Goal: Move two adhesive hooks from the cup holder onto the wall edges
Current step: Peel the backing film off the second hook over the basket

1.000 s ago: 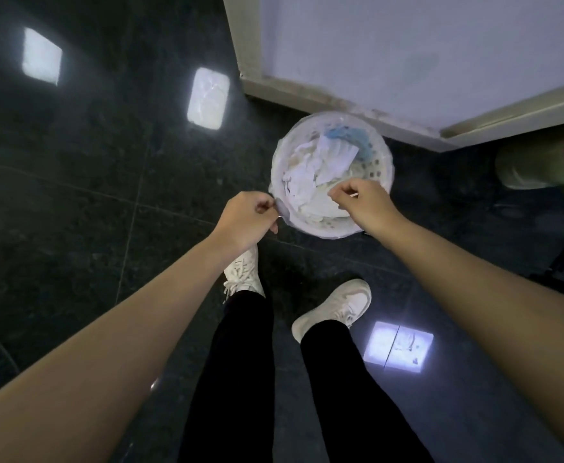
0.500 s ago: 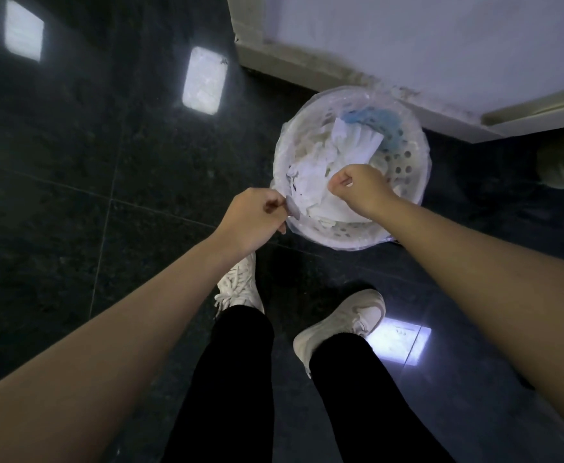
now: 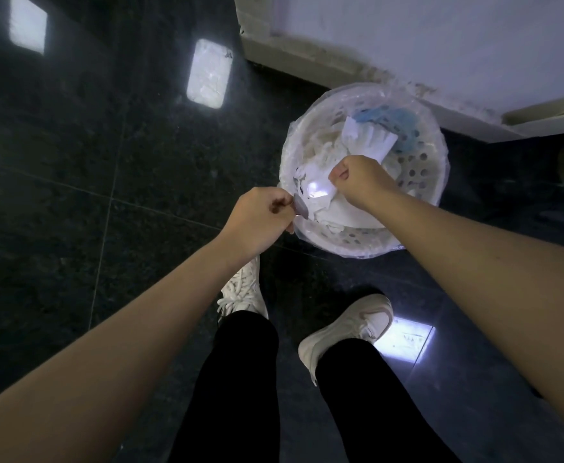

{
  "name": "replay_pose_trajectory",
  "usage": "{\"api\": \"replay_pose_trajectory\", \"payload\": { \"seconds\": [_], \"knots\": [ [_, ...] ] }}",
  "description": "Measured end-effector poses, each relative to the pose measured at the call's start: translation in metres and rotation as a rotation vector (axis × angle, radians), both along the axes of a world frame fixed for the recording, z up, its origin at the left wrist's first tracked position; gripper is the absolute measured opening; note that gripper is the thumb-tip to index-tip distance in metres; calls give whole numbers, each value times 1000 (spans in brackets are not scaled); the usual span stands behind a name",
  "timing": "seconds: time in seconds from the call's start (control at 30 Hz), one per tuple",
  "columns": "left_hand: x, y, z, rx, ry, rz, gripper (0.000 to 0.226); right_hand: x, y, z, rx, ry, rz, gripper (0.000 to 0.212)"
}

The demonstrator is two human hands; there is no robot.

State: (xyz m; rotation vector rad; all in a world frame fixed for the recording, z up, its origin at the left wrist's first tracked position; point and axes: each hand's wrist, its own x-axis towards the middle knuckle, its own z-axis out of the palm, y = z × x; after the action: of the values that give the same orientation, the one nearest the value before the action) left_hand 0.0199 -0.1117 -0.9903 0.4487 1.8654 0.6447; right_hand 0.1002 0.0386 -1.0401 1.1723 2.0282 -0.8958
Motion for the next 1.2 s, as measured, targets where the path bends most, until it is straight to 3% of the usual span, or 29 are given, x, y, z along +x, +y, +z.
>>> {"api": "replay_pose_trajectory", "payload": {
  "seconds": [0.63,0.83,0.93,1.07,1.2],
  "knots": [
    [7,0,36,-27,-21,12,27,34,-2,38,-161,152,-91,32],
    [11,4,77,-4,-28,30,37,50,-17,89,-261,194,-141,30],
    [16,4,102,-3,-20,4,31,50,-23,121,-362,198,-208,28],
    [23,7,144,17,41,-68,30,43,-24,175,-548,178,-301,46],
    [29,7,191,38,96,-119,24,40,-26,231,-638,205,-306,43]
  ]
}}
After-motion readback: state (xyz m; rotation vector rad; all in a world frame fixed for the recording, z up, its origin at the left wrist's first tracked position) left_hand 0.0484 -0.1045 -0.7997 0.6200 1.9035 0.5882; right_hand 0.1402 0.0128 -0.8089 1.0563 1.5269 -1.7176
